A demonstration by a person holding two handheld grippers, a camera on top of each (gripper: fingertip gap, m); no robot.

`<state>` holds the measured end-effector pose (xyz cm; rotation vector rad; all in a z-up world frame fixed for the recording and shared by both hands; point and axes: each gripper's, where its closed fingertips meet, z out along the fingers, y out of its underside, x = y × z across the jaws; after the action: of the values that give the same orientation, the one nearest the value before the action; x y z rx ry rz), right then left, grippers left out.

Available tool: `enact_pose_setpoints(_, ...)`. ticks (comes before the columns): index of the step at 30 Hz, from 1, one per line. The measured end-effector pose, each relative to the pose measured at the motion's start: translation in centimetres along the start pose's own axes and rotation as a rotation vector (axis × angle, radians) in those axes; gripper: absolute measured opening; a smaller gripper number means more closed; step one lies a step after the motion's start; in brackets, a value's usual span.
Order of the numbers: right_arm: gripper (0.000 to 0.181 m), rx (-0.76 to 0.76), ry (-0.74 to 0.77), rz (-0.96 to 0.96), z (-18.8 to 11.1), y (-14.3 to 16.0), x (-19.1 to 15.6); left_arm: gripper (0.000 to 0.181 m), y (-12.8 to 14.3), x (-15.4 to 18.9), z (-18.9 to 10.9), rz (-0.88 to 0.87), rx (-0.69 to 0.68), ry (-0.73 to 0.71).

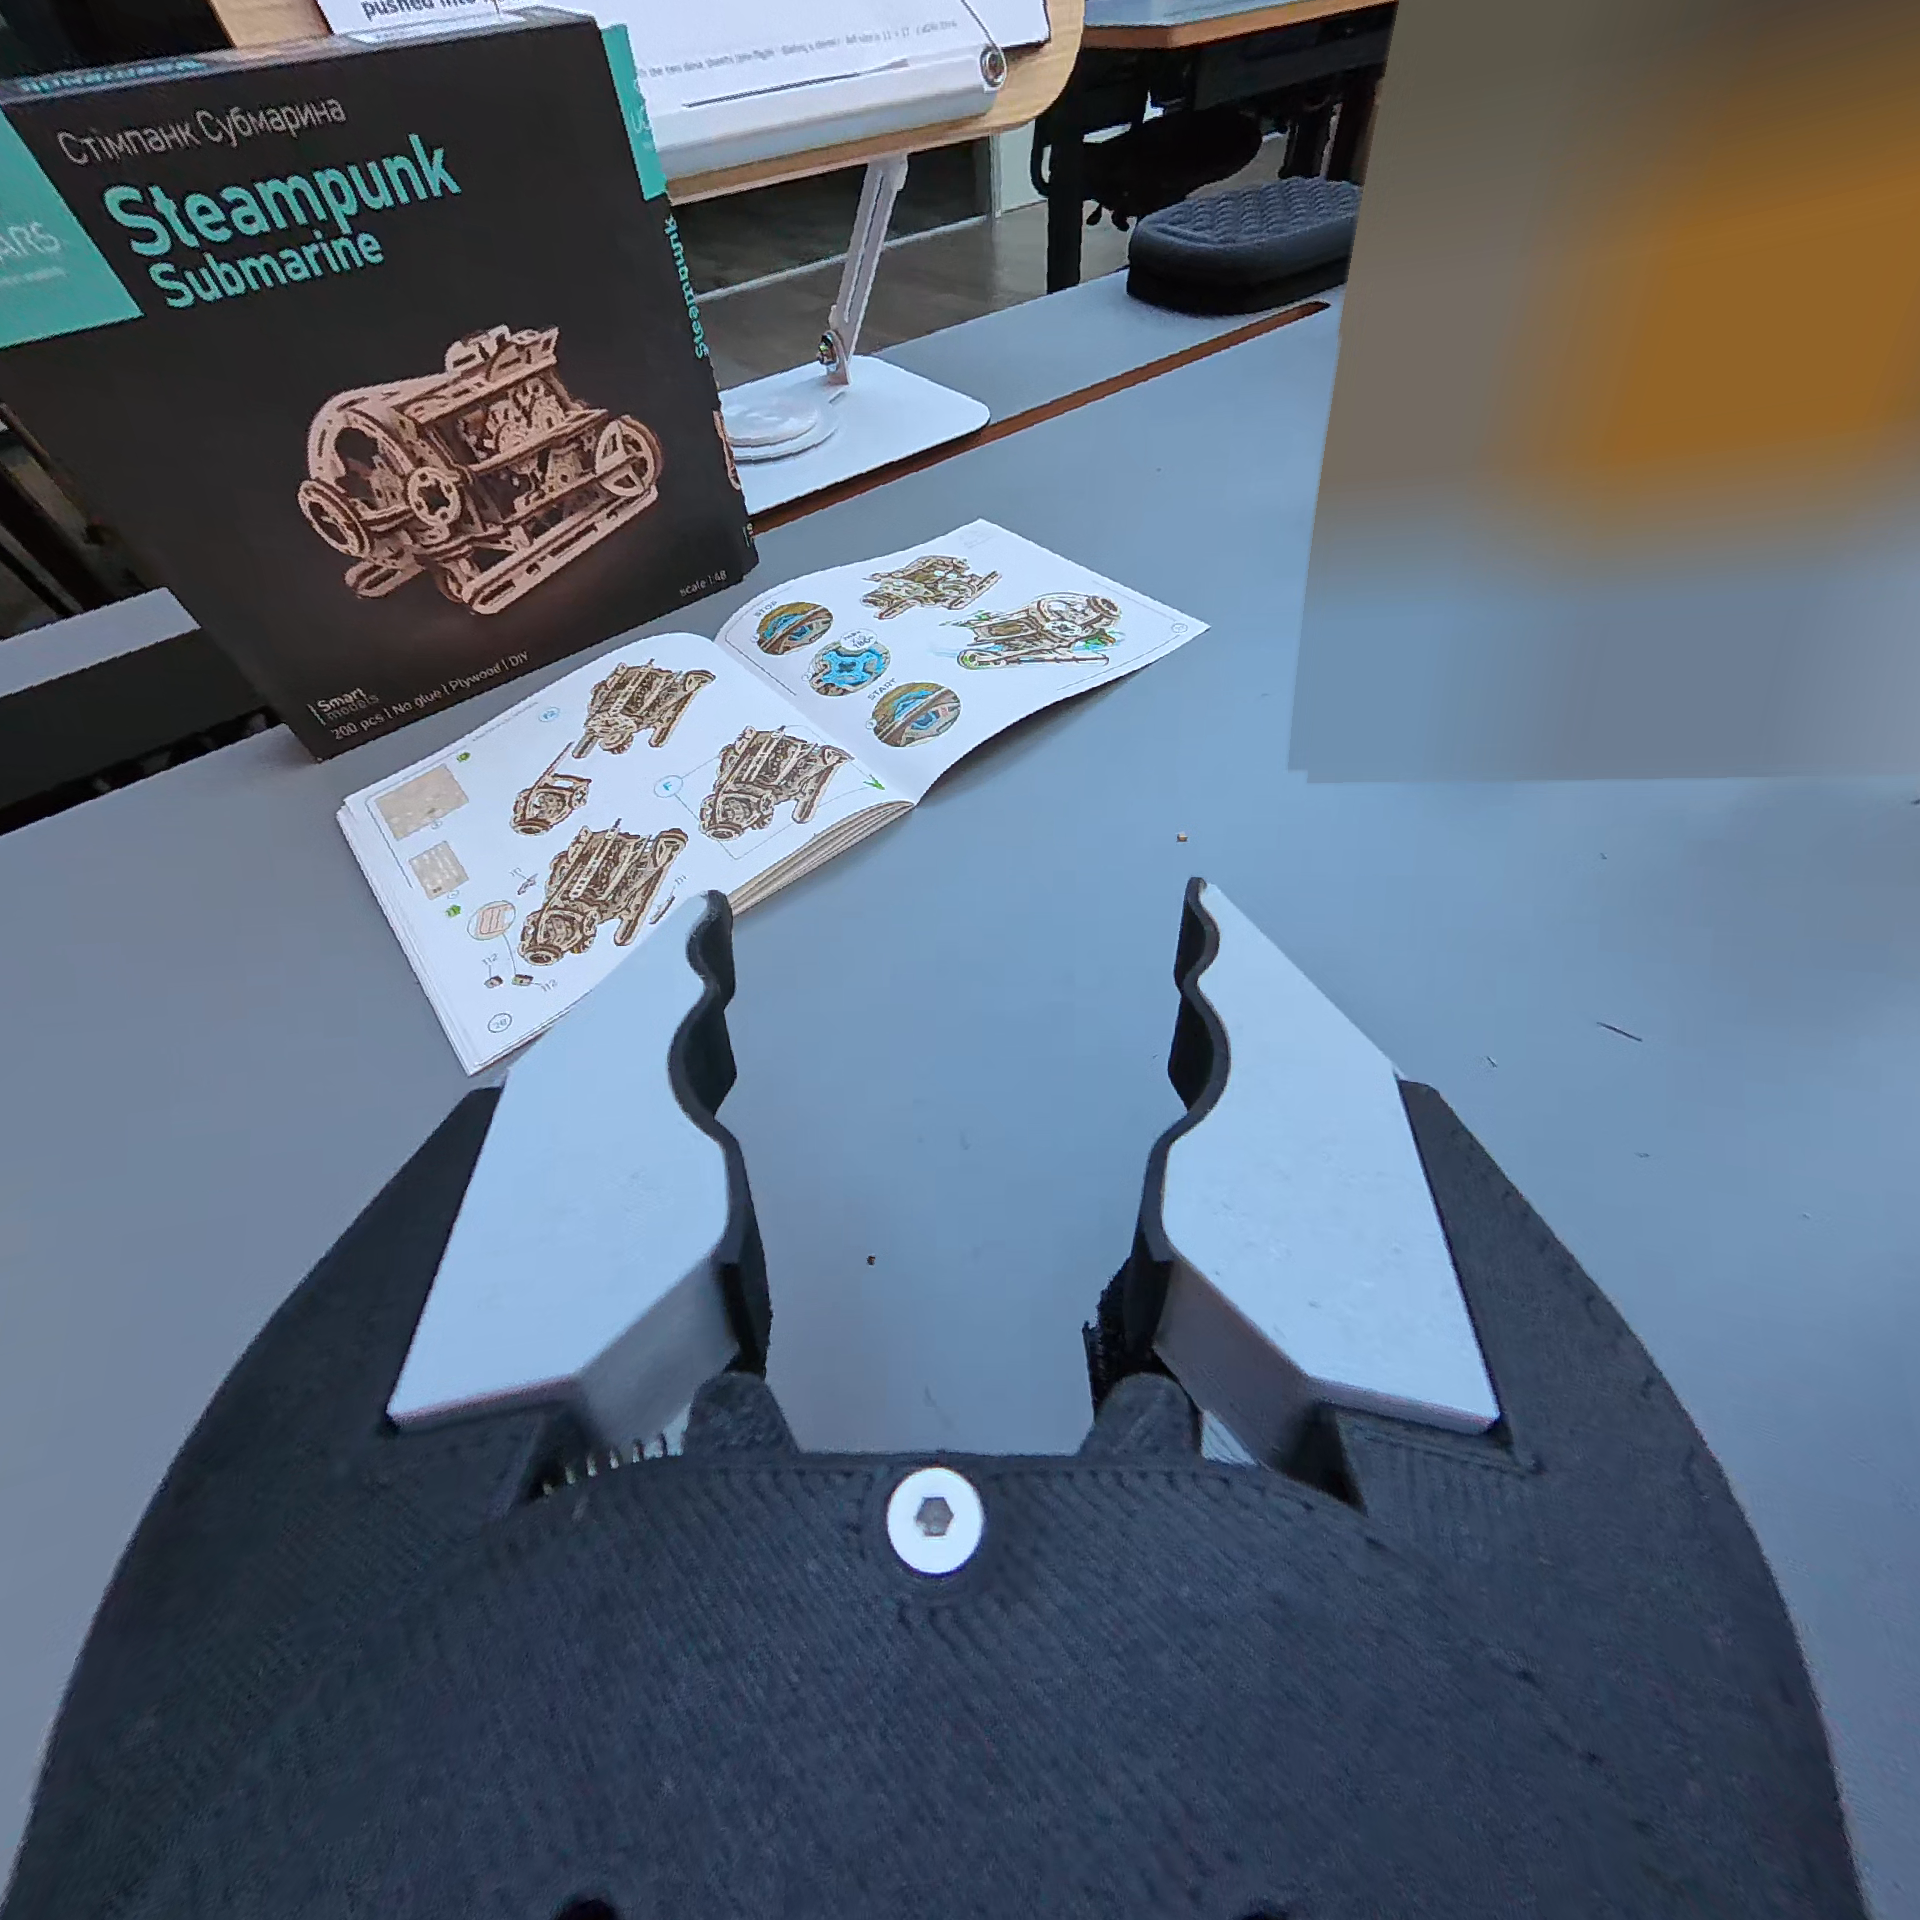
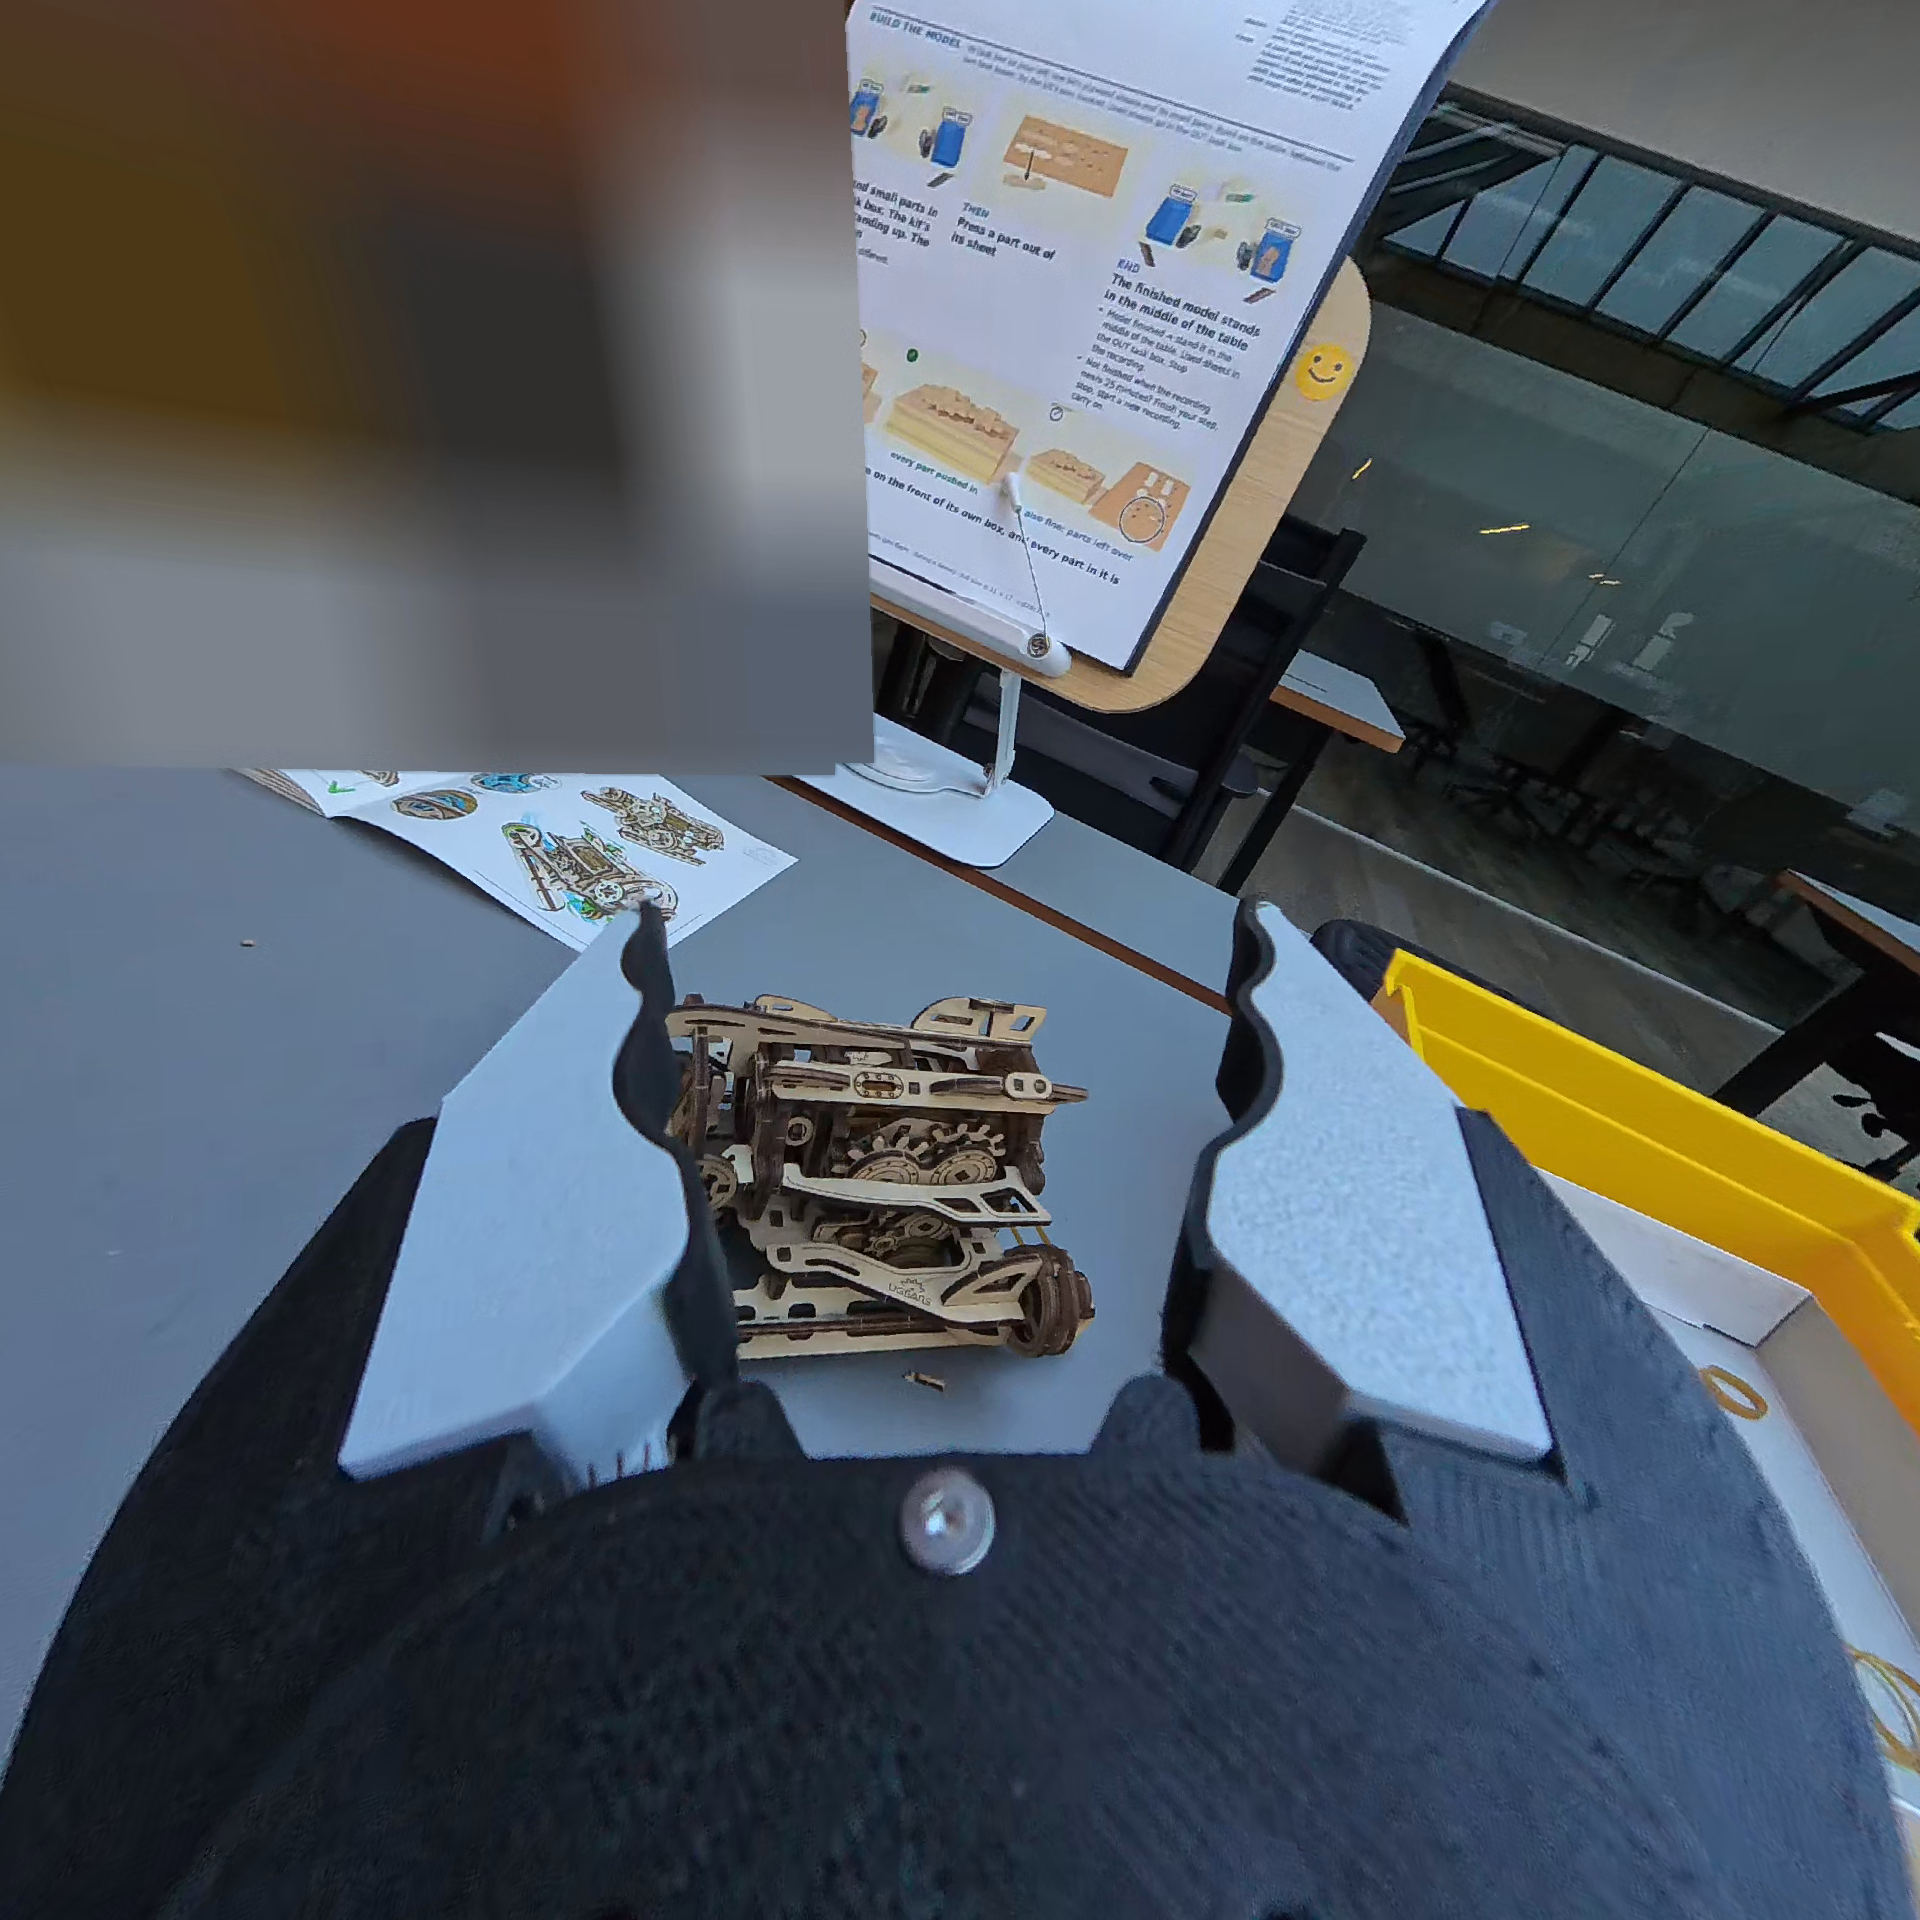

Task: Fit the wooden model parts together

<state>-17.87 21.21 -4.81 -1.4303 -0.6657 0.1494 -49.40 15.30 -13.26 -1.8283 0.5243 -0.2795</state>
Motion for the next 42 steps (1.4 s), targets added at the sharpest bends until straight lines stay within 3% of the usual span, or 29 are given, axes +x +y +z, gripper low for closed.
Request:
enact_pose_setpoints(32,0.09,-0.035,-0.091,-0.089,0.4,0.6,-2.2,0.074,1.5,0.9,0.6,0.081,-0.092,0.025)
enact_pose_setpoints(42,0.083,-0.001,-0.111,-0.119,-0.2,-0.4,-2.9,0.065,2.6,1.4,1.5,0.094,-0.134,0.046)
